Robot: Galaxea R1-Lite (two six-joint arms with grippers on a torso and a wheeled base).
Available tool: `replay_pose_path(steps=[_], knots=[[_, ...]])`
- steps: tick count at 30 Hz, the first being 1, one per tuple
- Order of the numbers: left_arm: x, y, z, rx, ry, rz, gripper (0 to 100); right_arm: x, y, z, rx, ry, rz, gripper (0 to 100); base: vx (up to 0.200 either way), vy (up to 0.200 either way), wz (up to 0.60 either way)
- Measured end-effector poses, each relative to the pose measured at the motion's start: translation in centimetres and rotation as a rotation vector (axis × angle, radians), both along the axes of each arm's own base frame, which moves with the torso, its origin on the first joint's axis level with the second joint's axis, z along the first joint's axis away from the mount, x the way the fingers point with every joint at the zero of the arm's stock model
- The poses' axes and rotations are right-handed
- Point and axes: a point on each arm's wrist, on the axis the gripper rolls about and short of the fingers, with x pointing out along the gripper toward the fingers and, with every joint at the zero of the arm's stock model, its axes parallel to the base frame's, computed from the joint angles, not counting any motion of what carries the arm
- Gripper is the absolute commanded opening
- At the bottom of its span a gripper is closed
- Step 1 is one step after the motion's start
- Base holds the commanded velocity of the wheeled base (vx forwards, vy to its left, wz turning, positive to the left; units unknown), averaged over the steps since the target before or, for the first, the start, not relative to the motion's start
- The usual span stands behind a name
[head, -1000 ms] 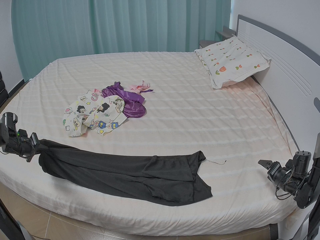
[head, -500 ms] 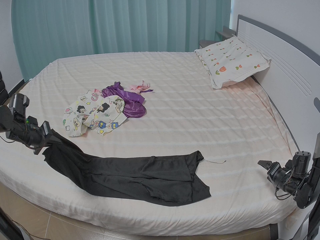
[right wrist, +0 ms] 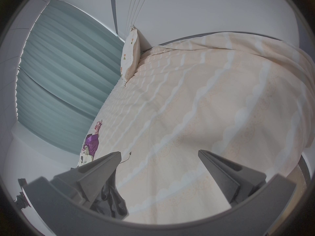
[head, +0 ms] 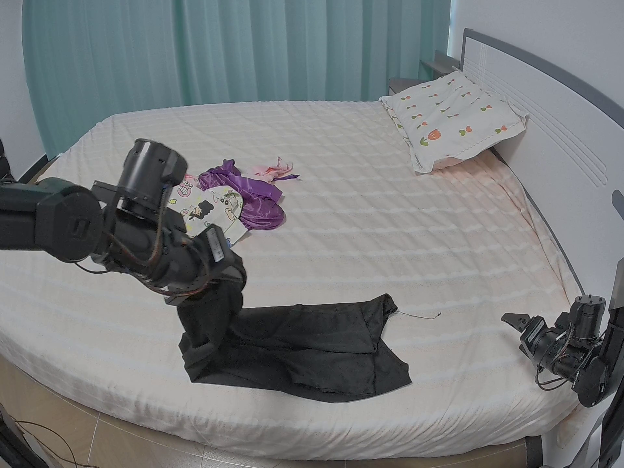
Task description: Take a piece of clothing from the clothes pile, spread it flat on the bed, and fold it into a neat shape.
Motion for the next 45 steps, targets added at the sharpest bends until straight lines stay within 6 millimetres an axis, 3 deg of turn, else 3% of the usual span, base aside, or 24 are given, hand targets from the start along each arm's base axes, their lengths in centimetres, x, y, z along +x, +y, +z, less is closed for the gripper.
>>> replay_pose_path(steps=[5, 13, 24, 32, 33, 45], knots=[[0.0, -5.2, 0.5, 0.011, -0.017, -0.035, 0, 0.0, 0.0, -0.2, -0.001, 0.006, 0.002, 100, 0.0, 0.0, 0.0], [0.2, -10.7, -0.1, 0.012, -0.03, -0.114, 0, 0.1, 0.1, -0.6, -0.001, 0.022, 0.011, 100, 0.0, 0.0, 0.0], [1.1, -14.6, -0.9, -0.008, -0.041, -0.129, 0, 0.2, 0.2, -1.0, -0.005, 0.033, 0.014, 100, 0.0, 0.0, 0.0], [1.4, -16.1, -0.9, -0.032, -0.056, -0.15, 0, 0.2, 0.3, -1.2, -0.007, 0.041, 0.018, 100, 0.0, 0.0, 0.0], [1.4, -16.2, -0.9, -0.037, -0.057, -0.153, 100, 0.2, 0.4, -1.2, -0.008, 0.042, 0.019, 100, 0.0, 0.0, 0.0], [1.5, -16.4, -1.2, -0.085, -0.002, -0.176, 100, 0.3, 0.5, -1.3, -0.006, 0.048, 0.025, 100, 0.0, 0.0, 0.0]])
